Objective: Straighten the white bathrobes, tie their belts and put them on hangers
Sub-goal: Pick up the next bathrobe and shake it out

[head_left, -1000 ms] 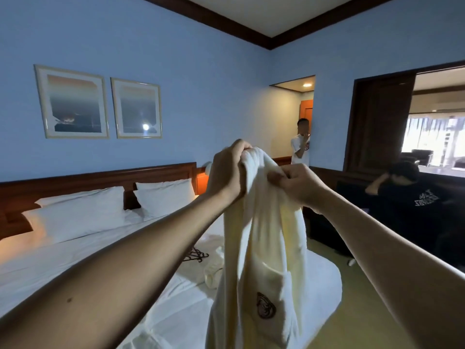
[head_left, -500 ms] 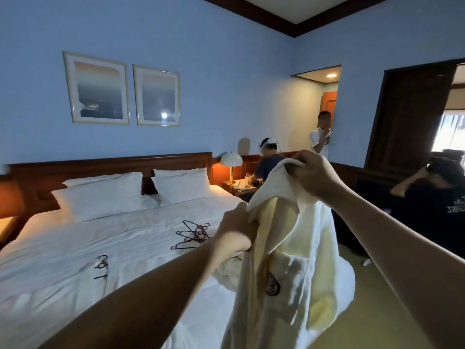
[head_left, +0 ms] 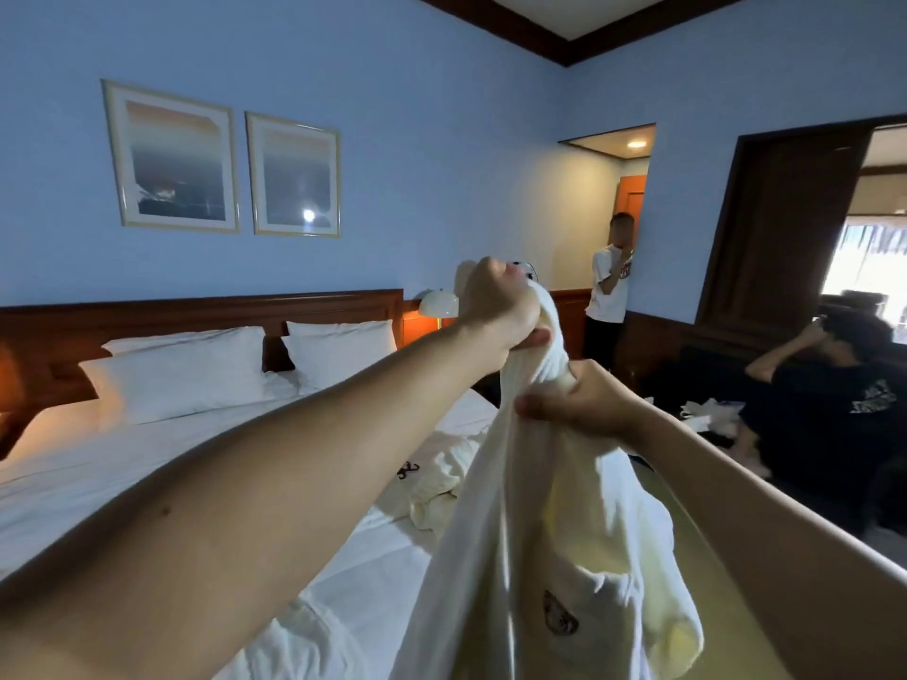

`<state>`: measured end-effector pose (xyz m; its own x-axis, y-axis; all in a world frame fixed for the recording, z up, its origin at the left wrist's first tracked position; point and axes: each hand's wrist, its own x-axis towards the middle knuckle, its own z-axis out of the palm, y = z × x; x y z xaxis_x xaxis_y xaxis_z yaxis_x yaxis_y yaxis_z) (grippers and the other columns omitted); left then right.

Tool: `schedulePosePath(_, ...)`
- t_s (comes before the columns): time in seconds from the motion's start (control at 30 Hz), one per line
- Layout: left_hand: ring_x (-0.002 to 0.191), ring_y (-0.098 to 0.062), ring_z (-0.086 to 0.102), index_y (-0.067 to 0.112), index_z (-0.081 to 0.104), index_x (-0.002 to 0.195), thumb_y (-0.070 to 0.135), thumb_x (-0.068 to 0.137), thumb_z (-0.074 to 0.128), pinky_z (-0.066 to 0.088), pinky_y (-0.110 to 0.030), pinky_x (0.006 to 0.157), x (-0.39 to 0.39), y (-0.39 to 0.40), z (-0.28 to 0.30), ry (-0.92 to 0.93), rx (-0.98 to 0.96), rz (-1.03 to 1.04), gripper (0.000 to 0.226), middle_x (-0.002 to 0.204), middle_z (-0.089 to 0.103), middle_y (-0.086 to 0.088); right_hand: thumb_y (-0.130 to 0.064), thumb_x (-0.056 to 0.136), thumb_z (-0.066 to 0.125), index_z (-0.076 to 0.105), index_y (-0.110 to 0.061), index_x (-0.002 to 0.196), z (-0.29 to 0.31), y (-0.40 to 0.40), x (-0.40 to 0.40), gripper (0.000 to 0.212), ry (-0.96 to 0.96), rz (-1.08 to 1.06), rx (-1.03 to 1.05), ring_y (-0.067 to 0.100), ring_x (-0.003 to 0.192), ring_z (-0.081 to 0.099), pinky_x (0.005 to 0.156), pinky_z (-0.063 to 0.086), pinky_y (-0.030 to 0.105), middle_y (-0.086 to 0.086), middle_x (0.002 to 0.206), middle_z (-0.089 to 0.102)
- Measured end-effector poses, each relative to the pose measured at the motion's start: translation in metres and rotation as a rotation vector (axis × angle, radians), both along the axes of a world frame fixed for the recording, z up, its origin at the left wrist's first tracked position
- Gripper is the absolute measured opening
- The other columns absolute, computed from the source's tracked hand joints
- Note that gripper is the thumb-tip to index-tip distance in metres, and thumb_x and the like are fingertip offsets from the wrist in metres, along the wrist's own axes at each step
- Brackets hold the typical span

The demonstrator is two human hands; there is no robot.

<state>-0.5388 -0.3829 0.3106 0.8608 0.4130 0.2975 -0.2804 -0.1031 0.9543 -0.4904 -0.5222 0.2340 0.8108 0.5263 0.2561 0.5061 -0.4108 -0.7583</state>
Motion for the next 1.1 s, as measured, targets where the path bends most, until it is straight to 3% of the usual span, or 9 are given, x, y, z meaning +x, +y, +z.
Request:
schedulePosePath(0.17,0.084,-0.019,0.063,0.025,0.045,0.124,0.005,0.080,0.055,0.058,-0.037,0.077,-0.020,0.019,-0.036,-0.127,-0.046,-0.289,0.049,0.107,0.061,-0.008,-0.032,0.081,0.084,0.074,-0.011,0.089,0.008,0.006,0.005,0.024,-0.031,-0.147,0.317,0.022,0.075,0.075,0.067,0.062,0.035,0.003,0.082,0.077)
schedulePosePath(0.33,0.082,-0.019,0.068,0.031,0.050,0.113,0.013,0.082,0.067,0.055,-0.030,0.056,-0.054,0.044,-0.144,0.100,0.463,-0.137,0.040,0.109,0.062,0.002,-0.029,0.086,0.079,0.070,-0.013,0.094,0.014,0.028,0.003,0.019,0.085,-0.049,0.526,0.022,0.081,0.073,0.066,0.060,0.032,0.006,0.091,0.075)
schedulePosePath(0.4,0.076,-0.017,0.071,0.036,0.052,0.110,0.024,0.074,0.067,0.059,-0.043,0.068,-0.058,0.049,-0.167,0.108,0.457,-0.105,0.041,0.102,0.068,0.002,-0.023,0.088,0.077,0.070,-0.008,0.096,0.016,0.045,-0.002,0.019,0.159,0.028,0.576,0.025,0.083,0.072,0.070,0.062,0.036,0.010,0.090,0.074)
schedulePosePath(0.57,0.099,-0.007,0.068,0.031,0.058,0.121,0.043,0.078,0.075,0.055,-0.033,0.089,-0.077,0.070,-0.171,0.071,0.528,-0.026,0.048,0.111,0.069,0.009,-0.025,0.088,0.078,0.071,-0.003,0.103,0.016,0.094,-0.014,0.027,0.332,0.124,0.621,0.034,0.088,0.074,0.077,0.062,0.045,0.017,0.098,0.075)
schedulePosePath(0.73,0.078,0.003,0.063,0.025,0.069,0.096,0.037,0.080,0.082,0.049,-0.017,0.071,-0.114,0.117,-0.172,0.142,0.552,0.147,0.023,0.087,0.071,0.013,-0.026,0.089,0.074,0.068,-0.010,0.096,0.013,0.131,-0.035,0.018,0.397,0.277,0.437,0.022,0.070,0.074,0.057,0.060,0.031,0.011,0.088,0.074)
schedulePosePath(0.83,0.063,-0.003,0.056,0.014,0.063,0.080,0.038,0.075,0.087,0.043,-0.021,0.064,-0.146,0.143,-0.175,0.190,0.491,0.105,0.034,0.076,0.064,0.012,-0.029,0.086,0.076,0.070,-0.009,0.102,0.007,0.150,-0.046,0.027,0.406,0.330,0.389,0.031,0.083,0.075,0.073,0.062,0.042,0.017,0.097,0.075)
schedulePosePath(0.93,0.066,-0.008,0.063,0.005,0.067,0.102,0.030,0.082,0.083,0.051,-0.024,0.063,-0.182,0.166,-0.171,0.271,0.336,-0.056,0.036,0.098,0.068,0.002,-0.031,0.086,0.074,0.069,-0.007,0.112,0.002,0.170,-0.066,0.035,0.486,0.406,0.389,0.037,0.092,0.073,0.085,0.060,0.050,0.019,0.103,0.075)
schedulePosePath(1.0,0.091,-0.013,0.073,0.019,0.062,0.131,0.021,0.083,0.082,0.058,-0.029,0.082,-0.204,0.181,-0.170,0.354,0.294,-0.157,0.052,0.125,0.066,0.004,-0.034,0.083,0.072,0.068,-0.007,0.116,0.000,0.184,-0.081,0.043,0.535,0.464,0.390,0.035,0.091,0.073,0.085,0.059,0.048,0.018,0.102,0.075)
schedulePosePath(1.1,0.110,-0.023,0.069,0.030,0.054,0.143,-0.004,0.083,0.071,0.053,-0.046,0.101,-0.236,0.200,-0.172,0.394,0.277,-0.202,0.071,0.133,0.065,0.004,-0.034,0.081,0.068,0.066,-0.002,0.118,0.000,0.206,-0.110,0.049,0.643,0.551,0.443,0.030,0.084,0.073,0.073,0.061,0.038,0.017,0.098,0.074)
